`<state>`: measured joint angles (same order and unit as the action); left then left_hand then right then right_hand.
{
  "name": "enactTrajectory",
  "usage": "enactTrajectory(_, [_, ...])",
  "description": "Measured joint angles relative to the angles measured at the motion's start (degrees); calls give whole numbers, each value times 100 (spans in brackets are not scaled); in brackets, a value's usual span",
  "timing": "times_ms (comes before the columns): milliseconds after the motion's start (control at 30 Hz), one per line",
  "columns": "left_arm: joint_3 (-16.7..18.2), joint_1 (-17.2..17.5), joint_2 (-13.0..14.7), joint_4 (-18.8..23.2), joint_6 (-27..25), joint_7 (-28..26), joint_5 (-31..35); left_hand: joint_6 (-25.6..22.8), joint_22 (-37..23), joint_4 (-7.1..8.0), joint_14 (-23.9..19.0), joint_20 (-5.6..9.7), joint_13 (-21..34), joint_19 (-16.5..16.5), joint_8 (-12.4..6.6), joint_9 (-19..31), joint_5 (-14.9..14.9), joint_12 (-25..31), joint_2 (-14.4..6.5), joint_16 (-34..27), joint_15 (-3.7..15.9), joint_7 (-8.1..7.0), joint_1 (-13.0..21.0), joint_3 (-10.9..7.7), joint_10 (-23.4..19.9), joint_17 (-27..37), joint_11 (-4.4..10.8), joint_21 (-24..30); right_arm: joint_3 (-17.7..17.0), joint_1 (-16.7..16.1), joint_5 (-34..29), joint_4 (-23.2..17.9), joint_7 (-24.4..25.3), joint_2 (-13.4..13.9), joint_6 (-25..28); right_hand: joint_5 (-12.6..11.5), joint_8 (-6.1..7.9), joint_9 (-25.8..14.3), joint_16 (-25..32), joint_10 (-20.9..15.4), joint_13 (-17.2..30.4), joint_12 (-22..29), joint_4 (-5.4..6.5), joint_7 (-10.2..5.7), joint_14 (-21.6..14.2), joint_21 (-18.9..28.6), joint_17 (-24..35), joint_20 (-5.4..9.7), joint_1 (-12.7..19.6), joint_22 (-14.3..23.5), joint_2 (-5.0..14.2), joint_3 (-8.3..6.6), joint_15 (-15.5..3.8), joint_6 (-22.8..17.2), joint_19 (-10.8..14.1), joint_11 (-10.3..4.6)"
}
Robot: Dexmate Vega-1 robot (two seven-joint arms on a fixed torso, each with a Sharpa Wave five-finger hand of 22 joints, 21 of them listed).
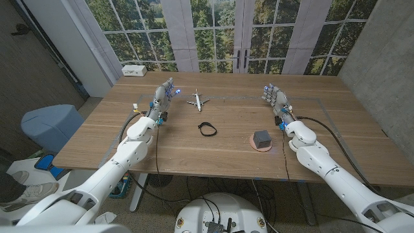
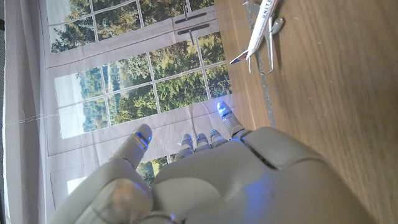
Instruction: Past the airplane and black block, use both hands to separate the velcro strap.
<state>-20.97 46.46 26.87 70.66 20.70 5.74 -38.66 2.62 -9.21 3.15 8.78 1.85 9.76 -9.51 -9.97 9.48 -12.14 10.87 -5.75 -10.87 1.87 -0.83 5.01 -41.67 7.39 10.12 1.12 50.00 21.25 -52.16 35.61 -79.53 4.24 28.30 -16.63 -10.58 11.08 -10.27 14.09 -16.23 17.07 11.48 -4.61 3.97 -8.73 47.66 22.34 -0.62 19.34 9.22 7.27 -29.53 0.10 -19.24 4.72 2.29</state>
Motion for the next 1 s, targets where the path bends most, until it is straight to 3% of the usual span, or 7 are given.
enactTrajectory(267, [-15,-19,-1,-29,1,56,-3,-90,0,-50,-88,0,-1,0,-43,0,0,0,0,0,-9,-10,0,2,-85,0,21,-37,108,-180,-539,-526,608,153,259,-71,40,-28,158,-138,-79,43,-308,-71,-205,-105,-13,-174,273,26,178,-112,-61,-133,173,-74])
enactTrajectory(567, [-30,-20,2,-29,1,91,-12,-234,1,-102,-196,-93,-1,-29,-43,0,0,39,0,-40,-52,-9,0,-3,-176,1,-10,-44,240,-358,-1056,-1145,1134,344,646,-151,40,-27,270,-191,-86,88,-417,-164,-348,-111,41,-195,474,54,247,-163,-143,-225,276,-127])
enactTrajectory(700, [-30,-20,2,-29,1,92,-13,-254,1,-131,-248,-94,-1,-29,-63,-1,0,39,0,-40,-46,12,0,3,-213,1,-35,-57,308,-427,-1056,-1427,1134,445,646,-160,58,-55,270,-221,-86,88,-417,-193,-348,-134,67,-214,474,54,247,-163,-143,-254,337,-158])
enactTrajectory(733, [-31,44,37,58,1,88,-13,-254,1,-137,-255,-94,-1,-29,-63,-1,0,39,0,-40,-54,12,0,8,-228,1,-19,-84,322,-439,-1518,-1487,1496,461,1072,-160,80,-54,280,-222,-86,88,-417,-195,-348,-152,67,-215,474,54,247,-163,-143,-256,337,-158])
enactTrajectory(833, [-30,79,55,109,0,74,-13,-285,1,-137,-255,-94,-1,-29,-63,16,0,39,0,-40,-54,-19,0,8,-239,1,-11,-88,360,-473,-1676,-1644,1594,518,1204,-160,80,-54,315,-243,-86,88,-416,-195,-348,-152,67,-215,504,54,276,-163,-143,-256,336,-136])
enactTrajectory(1000, [-30,79,55,109,-4,44,-13,-285,1,-137,-317,-115,-1,-8,-62,28,0,39,0,-40,-54,-19,0,8,-258,1,-30,-88,423,-517,-1676,-1860,1594,601,1204,-160,79,-54,315,-273,-69,133,-416,-194,-369,-152,93,-215,571,54,209,-163,-165,-318,336,-148])
